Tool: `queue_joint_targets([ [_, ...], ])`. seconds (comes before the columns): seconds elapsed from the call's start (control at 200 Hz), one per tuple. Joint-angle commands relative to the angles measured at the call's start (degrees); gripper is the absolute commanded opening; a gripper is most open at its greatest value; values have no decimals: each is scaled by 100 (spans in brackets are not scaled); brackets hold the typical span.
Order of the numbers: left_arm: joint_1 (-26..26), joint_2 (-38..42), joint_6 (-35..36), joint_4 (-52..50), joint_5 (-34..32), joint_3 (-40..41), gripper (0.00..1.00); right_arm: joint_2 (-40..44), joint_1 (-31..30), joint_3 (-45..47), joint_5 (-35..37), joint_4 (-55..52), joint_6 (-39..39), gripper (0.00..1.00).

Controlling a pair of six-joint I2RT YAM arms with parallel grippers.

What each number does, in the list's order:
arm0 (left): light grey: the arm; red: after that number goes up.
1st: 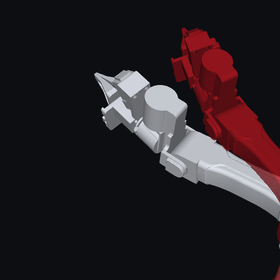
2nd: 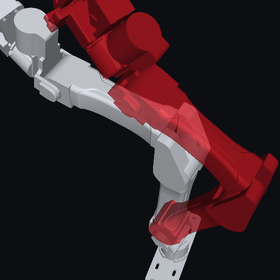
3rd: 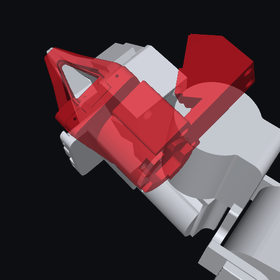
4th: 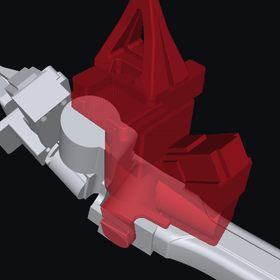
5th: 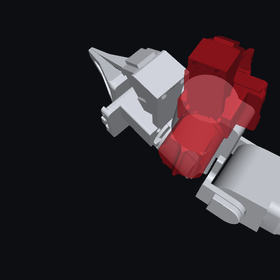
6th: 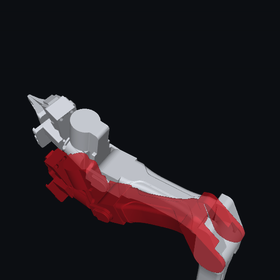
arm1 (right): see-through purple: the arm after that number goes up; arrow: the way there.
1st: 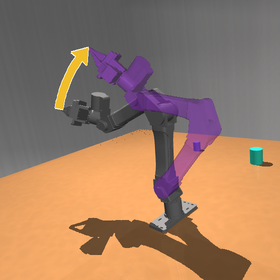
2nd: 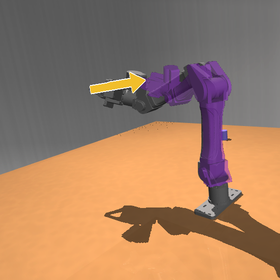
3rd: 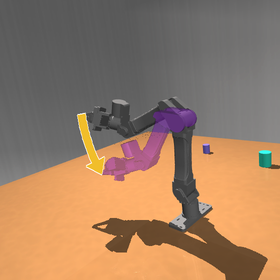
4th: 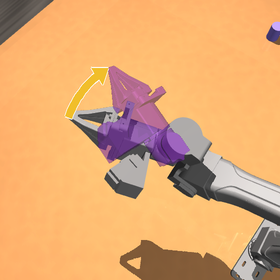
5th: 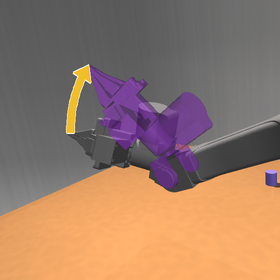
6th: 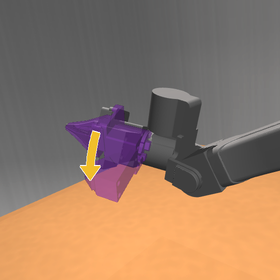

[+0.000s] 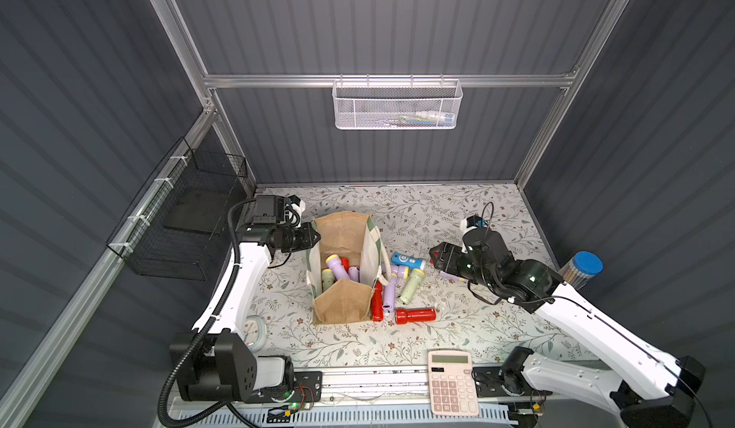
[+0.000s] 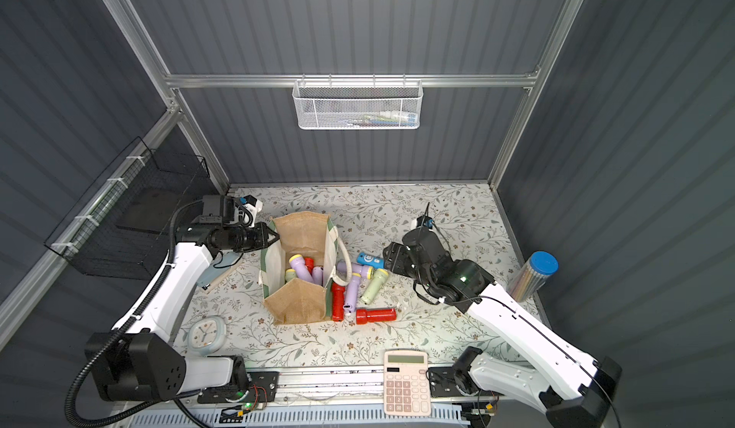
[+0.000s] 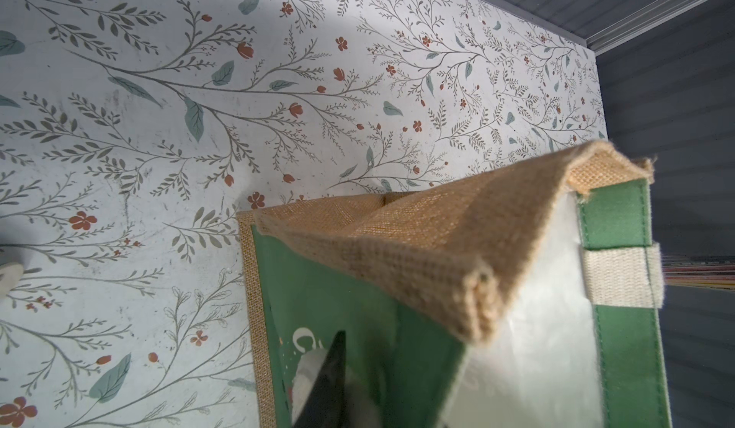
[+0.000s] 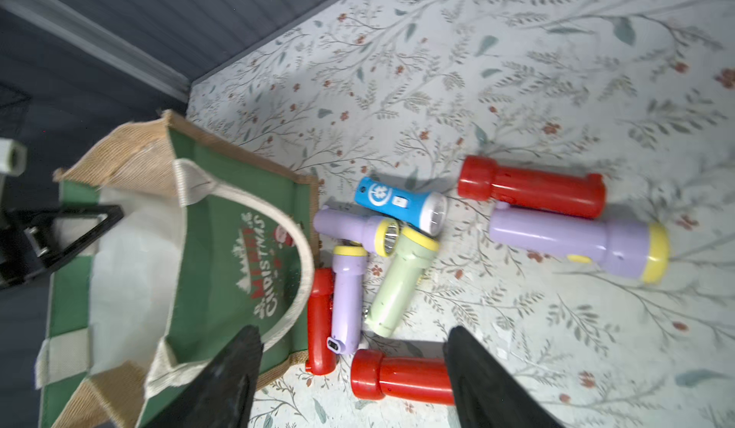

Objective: Put the flashlights into the tote bags
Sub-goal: Place the flashlight in the canvas bag, then pick up the flashlight from the center of the board.

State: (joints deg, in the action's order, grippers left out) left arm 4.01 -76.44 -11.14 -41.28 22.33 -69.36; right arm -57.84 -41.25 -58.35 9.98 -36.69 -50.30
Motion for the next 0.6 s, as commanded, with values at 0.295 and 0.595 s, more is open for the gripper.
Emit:
queue_joint_targets([
  [0.295, -32, 99, -31, -87, 91, -135, 21, 345, -35, 1510, -655, -96, -3560, 75],
  [0.595, -34, 171, -38, -73, 105, -105, 21, -403, -331, 1330, -573, 178, -4643, 81],
])
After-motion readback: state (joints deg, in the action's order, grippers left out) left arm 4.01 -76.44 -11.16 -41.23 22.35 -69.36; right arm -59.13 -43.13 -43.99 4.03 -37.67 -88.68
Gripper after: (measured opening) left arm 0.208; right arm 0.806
